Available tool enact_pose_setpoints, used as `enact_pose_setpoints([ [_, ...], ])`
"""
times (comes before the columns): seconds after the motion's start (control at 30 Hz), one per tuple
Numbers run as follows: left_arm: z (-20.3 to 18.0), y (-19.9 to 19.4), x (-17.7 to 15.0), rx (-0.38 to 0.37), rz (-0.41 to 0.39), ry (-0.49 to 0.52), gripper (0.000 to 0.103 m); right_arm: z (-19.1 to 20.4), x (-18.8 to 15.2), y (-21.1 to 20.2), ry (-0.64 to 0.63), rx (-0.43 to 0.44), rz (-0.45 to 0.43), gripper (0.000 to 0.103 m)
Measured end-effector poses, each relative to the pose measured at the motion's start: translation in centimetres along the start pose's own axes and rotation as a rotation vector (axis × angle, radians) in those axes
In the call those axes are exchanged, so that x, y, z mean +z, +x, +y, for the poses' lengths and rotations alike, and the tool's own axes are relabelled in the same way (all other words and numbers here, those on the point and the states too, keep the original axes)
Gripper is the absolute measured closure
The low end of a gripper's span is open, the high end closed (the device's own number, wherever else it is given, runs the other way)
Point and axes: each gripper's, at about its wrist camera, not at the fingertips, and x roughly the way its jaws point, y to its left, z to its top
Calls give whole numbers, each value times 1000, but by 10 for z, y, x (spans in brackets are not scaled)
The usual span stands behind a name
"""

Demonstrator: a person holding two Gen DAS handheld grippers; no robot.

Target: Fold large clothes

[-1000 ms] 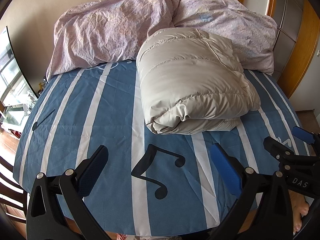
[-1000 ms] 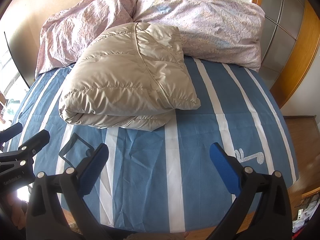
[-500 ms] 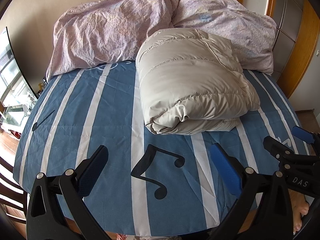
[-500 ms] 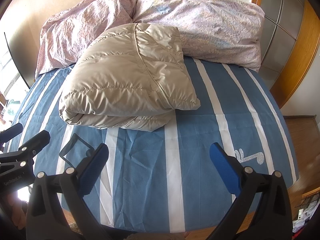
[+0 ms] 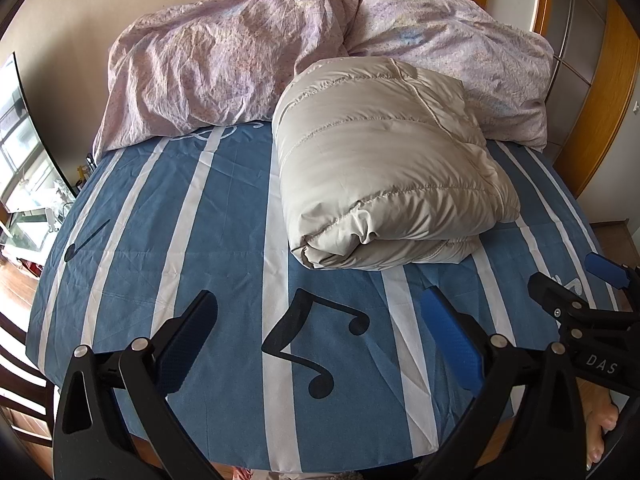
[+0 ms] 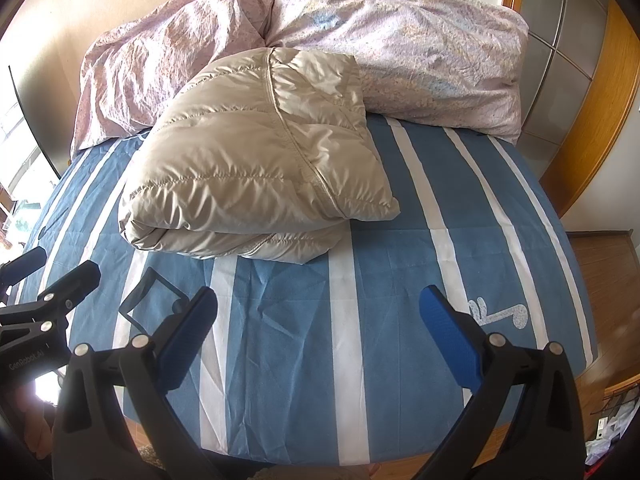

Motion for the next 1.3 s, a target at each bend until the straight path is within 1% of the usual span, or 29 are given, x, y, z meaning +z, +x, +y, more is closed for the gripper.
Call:
enact_pose_setpoints([
  [0.97, -2, -2, 2, -2, -8, 8, 1, 0, 1, -1, 4, 0, 0, 2],
  [1.3, -3, -2, 2, 21, -17, 18, 1, 0, 1, 1, 6, 0, 4, 2],
])
